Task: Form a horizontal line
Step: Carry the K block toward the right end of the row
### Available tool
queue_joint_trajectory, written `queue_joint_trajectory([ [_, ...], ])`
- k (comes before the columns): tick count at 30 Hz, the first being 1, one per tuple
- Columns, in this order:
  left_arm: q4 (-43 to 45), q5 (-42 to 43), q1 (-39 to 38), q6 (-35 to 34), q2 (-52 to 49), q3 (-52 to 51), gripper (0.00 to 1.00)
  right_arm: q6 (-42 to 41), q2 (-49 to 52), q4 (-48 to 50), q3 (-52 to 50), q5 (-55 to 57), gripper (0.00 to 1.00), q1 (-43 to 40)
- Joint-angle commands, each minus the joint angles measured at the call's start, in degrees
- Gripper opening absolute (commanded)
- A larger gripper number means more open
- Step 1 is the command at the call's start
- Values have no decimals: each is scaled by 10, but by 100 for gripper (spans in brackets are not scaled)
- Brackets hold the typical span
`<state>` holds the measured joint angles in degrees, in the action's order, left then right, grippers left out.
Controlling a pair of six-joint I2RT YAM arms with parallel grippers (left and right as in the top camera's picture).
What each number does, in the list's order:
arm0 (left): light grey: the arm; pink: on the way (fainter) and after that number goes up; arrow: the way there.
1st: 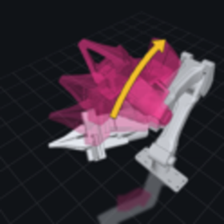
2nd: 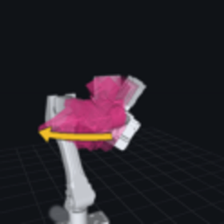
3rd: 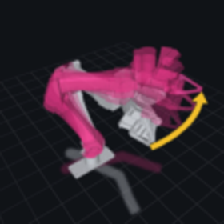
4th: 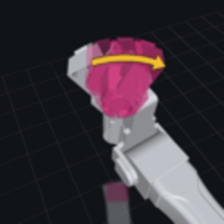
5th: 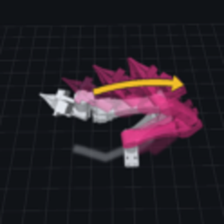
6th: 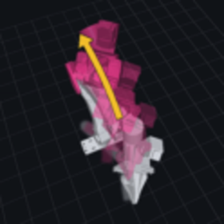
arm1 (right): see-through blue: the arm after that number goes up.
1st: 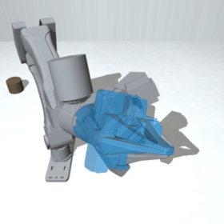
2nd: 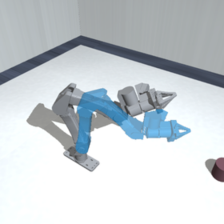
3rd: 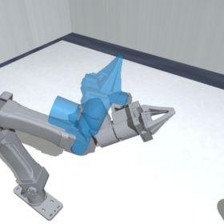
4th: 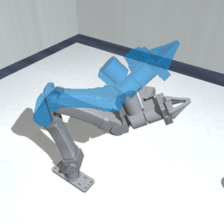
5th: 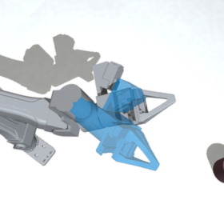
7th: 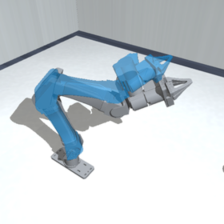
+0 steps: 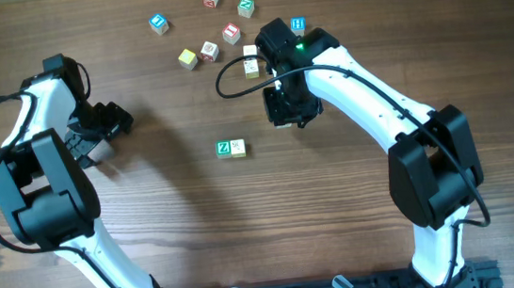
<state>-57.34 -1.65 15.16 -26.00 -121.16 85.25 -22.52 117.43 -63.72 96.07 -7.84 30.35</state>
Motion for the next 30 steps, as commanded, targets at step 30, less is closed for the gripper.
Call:
queue_joint_trajectory([
  [30,2,-19,4,0,-12,-7,100,-17,3,41,-52,29,22,2],
])
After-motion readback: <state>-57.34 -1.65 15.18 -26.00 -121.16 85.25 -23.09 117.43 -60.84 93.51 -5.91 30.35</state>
